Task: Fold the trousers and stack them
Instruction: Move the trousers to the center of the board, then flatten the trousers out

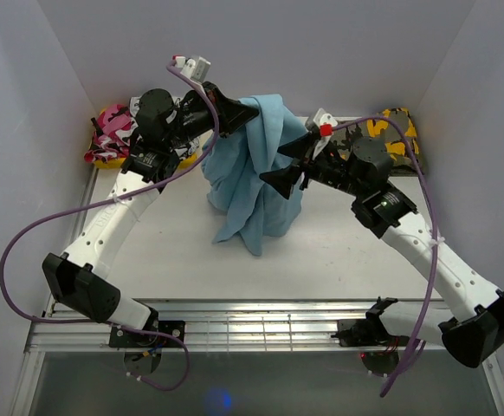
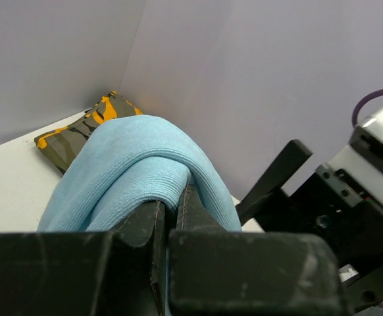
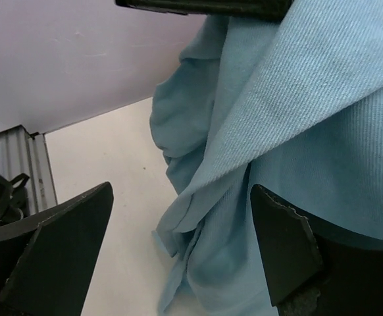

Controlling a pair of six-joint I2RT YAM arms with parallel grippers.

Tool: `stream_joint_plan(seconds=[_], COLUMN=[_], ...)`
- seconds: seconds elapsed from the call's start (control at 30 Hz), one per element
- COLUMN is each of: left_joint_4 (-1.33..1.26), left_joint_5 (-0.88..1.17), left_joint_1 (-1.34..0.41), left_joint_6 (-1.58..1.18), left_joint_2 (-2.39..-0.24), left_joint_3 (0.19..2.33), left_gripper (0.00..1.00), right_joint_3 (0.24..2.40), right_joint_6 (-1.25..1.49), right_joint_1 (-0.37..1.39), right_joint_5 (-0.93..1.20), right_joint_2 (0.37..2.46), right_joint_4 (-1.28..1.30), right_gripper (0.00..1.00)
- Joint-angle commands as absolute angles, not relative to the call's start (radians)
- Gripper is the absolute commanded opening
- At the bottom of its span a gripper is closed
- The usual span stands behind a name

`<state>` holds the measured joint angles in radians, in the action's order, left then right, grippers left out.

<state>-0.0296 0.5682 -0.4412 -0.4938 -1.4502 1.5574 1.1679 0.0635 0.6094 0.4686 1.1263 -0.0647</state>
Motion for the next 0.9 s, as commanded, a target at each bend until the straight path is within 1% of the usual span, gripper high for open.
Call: stream_joint_plan(seconds=[0.0,0.13,0.2,0.27,0.3,0.33,0.37,0.4,0.43,0.47,0.5,0.53,0.6,0.63,0.73,0.87], left_joint_4=[-0.126,-0.132,-0.127,-0.123,-0.120,-0.114,-0.106,-0.098,-0.077,-0.063,-0.054,-0.032,-0.028,-0.041,-0.093,-0.055], left_joint_5=[0.525,0.506,0.492,0.466,0.448,0.428,0.387,0.361,0.335,0.304,0.225,0.171,0.024,-0.029,-0.125,-0.123], left_joint_1=[-0.449,-0.449,-0.448,-0.448,-0.448,-0.448,-0.445,-0.443,-0.440,-0.430,-0.425,-0.420,-0.400,-0.396,-0.390,-0.390], left_joint_6=[-0.479,-0.480,-0.479,-0.460,-0.454,-0.448,-0.436,-0.433,-0.428,-0.420,-0.394,-0.367,-0.301,-0.208,-0.018,0.083], left_joint_2=[-1.416,-1.384,-1.370,-1.338,-1.325,-1.313,-1.289,-1.276,-1.264,-1.232,-1.212,-1.191,-1.128,-1.111,-1.059,-1.026], left_joint_3=[1.629,1.626,1.623,1.609,1.602,1.598,1.594,1.592,1.591,1.585,1.579,1.575,1.572,1.574,1.574,1.565], left_gripper=[0.00,0.00,0.00,0.00,0.00,0.00,0.00,0.00,0.00,0.00,0.00,0.00,0.00,0.00,0.00,0.00], right_joint_3=[1.176,1.198,1.207,1.213,1.226,1.233,1.238,1.247,1.277,1.291,1.310,1.360,1.406,1.420,1.469,1.528], right_joint_6=[0.014,-0.061,-0.083,-0.086,-0.093,-0.112,-0.132,-0.147,-0.165,-0.182,-0.190,-0.202,-0.233,-0.244,-0.294,-0.350], right_joint_1=[0.656,0.684,0.684,0.684,0.684,0.684,0.684,0.684,0.684,0.684,0.684,0.687,0.705,0.713,0.753,0.758], right_joint_5=[0.359,0.120,0.078,0.016,0.005,-0.036,-0.044,-0.048,-0.037,-0.023,-0.011,0.068,0.124,0.177,0.244,0.302], right_joint_2=[1.209,1.342,1.377,1.417,1.430,1.451,1.457,1.465,1.476,1.476,1.476,1.473,1.470,1.460,1.472,1.497], right_joint_4=[-0.153,-0.144,-0.144,-0.156,-0.156,-0.155,-0.156,-0.152,-0.126,-0.114,-0.098,-0.072,-0.011,-0.006,0.038,0.152], right_gripper=[0.90,0.90,0.91,0.95,0.86,0.75,0.35,0.14,0.08,0.08,0.08,0.08,0.08,0.08,0.08,0.08])
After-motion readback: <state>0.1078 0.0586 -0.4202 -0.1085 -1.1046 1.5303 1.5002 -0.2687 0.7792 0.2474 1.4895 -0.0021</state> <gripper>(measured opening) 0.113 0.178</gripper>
